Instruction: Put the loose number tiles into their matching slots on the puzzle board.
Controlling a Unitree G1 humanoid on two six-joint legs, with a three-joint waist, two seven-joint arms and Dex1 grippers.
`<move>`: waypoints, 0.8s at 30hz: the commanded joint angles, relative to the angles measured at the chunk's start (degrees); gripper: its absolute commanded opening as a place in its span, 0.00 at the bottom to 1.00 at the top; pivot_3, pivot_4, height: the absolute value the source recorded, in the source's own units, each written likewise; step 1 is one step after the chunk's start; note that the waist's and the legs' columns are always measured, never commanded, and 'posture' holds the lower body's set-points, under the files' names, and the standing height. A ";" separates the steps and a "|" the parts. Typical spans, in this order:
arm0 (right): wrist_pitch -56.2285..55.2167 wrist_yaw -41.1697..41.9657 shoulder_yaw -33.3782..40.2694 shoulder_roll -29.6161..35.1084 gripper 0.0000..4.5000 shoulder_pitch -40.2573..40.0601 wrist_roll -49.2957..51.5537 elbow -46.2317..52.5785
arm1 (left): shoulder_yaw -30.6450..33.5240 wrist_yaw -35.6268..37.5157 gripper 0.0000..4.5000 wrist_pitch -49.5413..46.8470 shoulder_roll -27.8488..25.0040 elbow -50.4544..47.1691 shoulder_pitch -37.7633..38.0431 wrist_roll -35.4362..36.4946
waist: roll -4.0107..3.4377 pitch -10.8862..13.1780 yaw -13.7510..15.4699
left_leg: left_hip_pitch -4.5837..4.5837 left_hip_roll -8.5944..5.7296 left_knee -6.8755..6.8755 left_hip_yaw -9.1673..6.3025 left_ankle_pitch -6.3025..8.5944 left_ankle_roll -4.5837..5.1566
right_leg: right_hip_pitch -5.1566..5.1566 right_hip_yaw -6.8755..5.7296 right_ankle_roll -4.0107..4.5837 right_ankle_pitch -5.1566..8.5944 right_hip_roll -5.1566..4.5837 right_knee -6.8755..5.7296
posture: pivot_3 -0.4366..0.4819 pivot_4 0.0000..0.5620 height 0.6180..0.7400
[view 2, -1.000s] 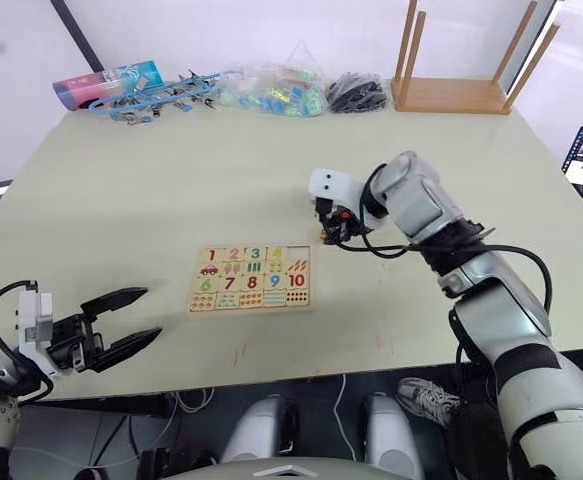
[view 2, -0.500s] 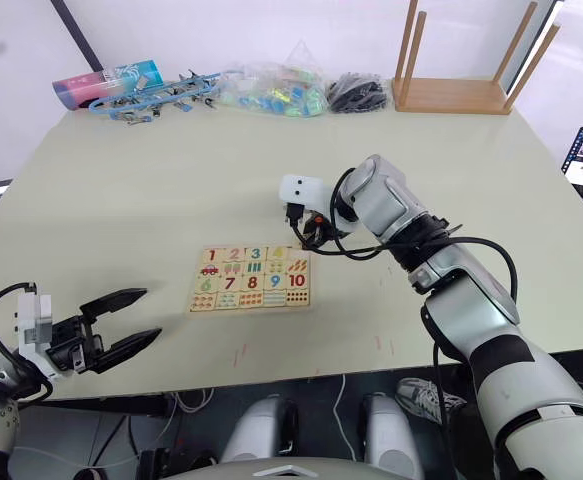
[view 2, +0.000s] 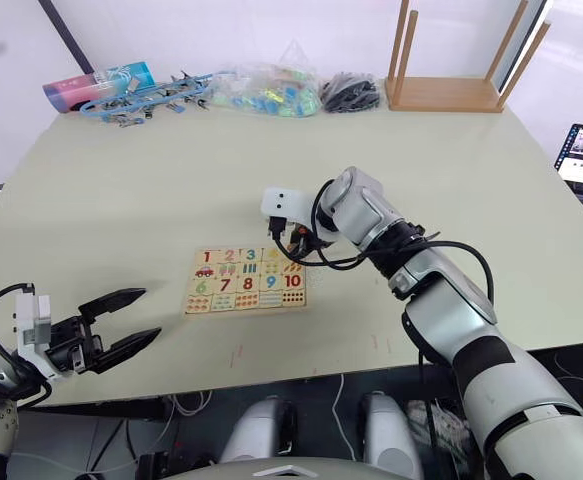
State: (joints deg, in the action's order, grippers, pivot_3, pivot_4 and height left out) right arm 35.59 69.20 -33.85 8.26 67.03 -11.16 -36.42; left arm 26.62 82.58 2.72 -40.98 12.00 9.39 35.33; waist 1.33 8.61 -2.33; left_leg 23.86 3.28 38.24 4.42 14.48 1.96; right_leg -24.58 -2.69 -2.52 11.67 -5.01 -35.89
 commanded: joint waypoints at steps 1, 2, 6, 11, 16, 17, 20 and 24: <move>-1.68 -0.36 0.15 -0.14 0.20 2.35 -0.89 -0.30 | 1.95 0.08 1.00 0.66 -0.47 -1.35 0.45 1.21 | 0.00 0.00 0.00 | 0.00 0.00 0.00 0.00 0.00 0.00 | 0.00 0.00 0.00 0.00 0.00 0.00 | 0.48 0.27 0.98; -1.91 -0.33 0.21 -0.16 0.20 2.44 -1.04 -0.65 | 1.92 0.09 1.00 0.67 -0.49 -1.31 0.46 1.24 | -0.01 0.00 0.00 | 0.00 0.00 0.00 0.00 0.00 0.00 | 0.00 0.00 0.00 0.00 0.00 0.00 | 0.48 0.27 0.98; -2.44 -0.12 0.51 -0.38 0.20 2.66 -1.42 -1.45 | 1.84 0.14 1.00 0.76 -0.53 -1.15 0.47 1.30 | -0.01 0.01 -0.01 | 0.00 0.00 0.00 -0.01 0.00 0.00 | 0.00 0.00 0.00 0.00 0.00 0.00 | 0.48 0.27 0.98; -2.57 0.31 0.73 -0.90 0.20 2.76 -1.53 -1.67 | 1.88 0.45 1.00 0.97 -0.57 -0.71 0.47 1.30 | -0.01 0.01 -0.02 | 0.00 -0.02 -0.01 -0.02 0.00 0.00 | -0.04 -0.11 0.02 0.00 0.00 -0.03 | 0.48 0.27 0.98; -2.46 0.64 0.96 -1.22 0.20 2.76 -1.43 -1.58 | 1.86 0.63 1.00 1.07 -0.60 -0.42 0.40 1.26 | -0.01 0.01 -0.01 | 0.00 -0.01 -0.01 -0.03 0.01 0.00 | -0.04 -0.12 0.02 0.00 -0.01 0.00 | 0.48 0.27 0.98; -2.45 0.66 0.96 -1.24 0.20 2.76 -1.45 -1.57 | 1.88 0.68 1.00 1.12 -0.60 -0.33 0.41 1.25 | -0.01 0.01 -0.01 | 0.00 -0.01 -0.01 -0.04 0.01 0.00 | -0.05 -0.12 0.02 0.00 -0.01 0.00 | 0.48 0.27 0.98; -2.38 0.92 0.80 -1.27 0.20 2.65 -1.50 -1.34 | 1.82 0.93 1.00 1.29 -0.63 0.09 0.30 1.19 | -0.01 0.01 -0.02 | 0.00 -0.01 -0.02 -0.11 0.01 0.00 | -0.05 -0.14 0.02 0.00 -0.01 -0.01 | 0.48 0.27 0.98; -2.32 1.11 0.66 -1.17 0.20 2.51 -1.62 -1.05 | 1.79 1.21 1.00 1.47 -0.63 0.46 0.15 1.14 | -0.02 0.02 -0.02 | -0.01 -0.01 -0.05 -0.16 0.01 0.00 | -0.12 -0.52 0.30 -0.11 0.18 -0.03 | 0.48 0.27 0.98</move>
State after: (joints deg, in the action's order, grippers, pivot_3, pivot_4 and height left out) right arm 33.49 69.84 -33.84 7.11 68.06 -12.97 -38.84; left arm 26.68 83.49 3.26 -40.99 12.64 9.46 35.67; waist 1.31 8.63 -2.35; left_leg 23.85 3.27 38.19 4.26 14.48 1.96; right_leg -24.71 -3.26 -2.21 11.55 -4.84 -35.91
